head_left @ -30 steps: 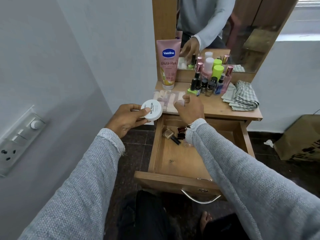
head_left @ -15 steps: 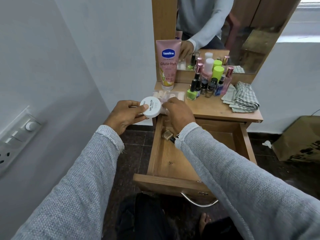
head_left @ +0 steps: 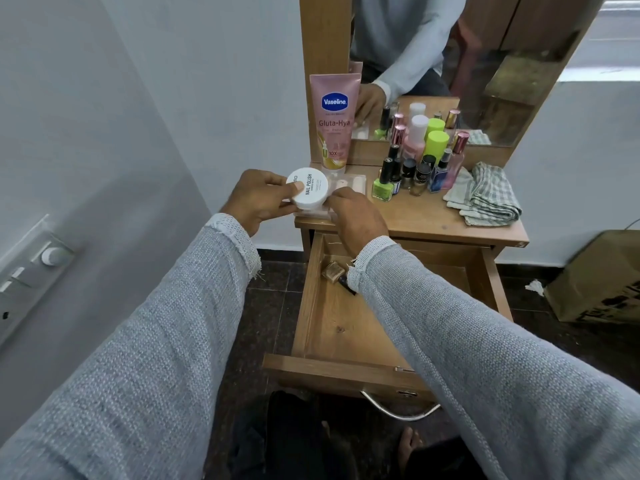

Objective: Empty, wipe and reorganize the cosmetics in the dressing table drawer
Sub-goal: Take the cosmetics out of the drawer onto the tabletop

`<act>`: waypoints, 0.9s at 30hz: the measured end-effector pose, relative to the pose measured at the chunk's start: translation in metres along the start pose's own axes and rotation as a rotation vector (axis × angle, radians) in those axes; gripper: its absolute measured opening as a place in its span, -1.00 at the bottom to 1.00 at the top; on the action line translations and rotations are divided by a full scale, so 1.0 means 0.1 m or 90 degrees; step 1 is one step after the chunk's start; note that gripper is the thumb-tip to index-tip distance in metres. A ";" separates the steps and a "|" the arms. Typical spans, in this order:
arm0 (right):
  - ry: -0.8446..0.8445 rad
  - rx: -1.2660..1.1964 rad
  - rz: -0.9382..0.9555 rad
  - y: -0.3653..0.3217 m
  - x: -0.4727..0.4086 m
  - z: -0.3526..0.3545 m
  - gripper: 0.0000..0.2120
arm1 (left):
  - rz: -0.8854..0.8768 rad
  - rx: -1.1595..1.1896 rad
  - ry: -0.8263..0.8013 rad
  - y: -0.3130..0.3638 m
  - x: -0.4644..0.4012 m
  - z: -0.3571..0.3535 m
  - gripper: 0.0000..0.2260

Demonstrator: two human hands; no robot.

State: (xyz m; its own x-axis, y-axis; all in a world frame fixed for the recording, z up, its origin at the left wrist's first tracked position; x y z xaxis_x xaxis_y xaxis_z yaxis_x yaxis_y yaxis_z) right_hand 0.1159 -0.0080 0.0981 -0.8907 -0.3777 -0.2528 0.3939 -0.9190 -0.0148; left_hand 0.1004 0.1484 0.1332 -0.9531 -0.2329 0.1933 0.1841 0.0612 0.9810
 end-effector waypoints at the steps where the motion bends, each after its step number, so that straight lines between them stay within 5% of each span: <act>1: 0.001 -0.002 0.002 0.00 0.00 0.00 -0.60 | -0.001 -0.007 0.003 0.01 -0.03 -0.02 -0.76; 16: 0.109 -0.062 -0.035 0.20 0.26 0.09 -0.68 | -0.124 -0.331 0.046 0.11 -0.46 -0.32 -0.62; 27: 0.210 -0.080 -0.049 0.55 0.68 0.07 -0.80 | -0.099 -0.371 0.098 0.06 -0.51 -0.36 -0.58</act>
State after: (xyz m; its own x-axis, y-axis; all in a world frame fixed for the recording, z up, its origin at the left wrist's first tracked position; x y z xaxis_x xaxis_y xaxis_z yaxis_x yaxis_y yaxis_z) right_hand 0.0751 -0.0849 0.0872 -0.8055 -0.2327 -0.5450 0.3721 -0.9144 -0.1596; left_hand 0.1585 0.1261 0.1300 -0.9418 -0.3361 0.0054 0.1885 -0.5149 0.8363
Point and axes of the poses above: each hand's wrist, its own x-axis away from the middle knuckle, its own z-axis out of the back of the hand, y = z × x, the point moved 4 cm from there along -x, towards the middle knuckle, and after that the axes turned 15 degrees about x, right-handed, at the moved point
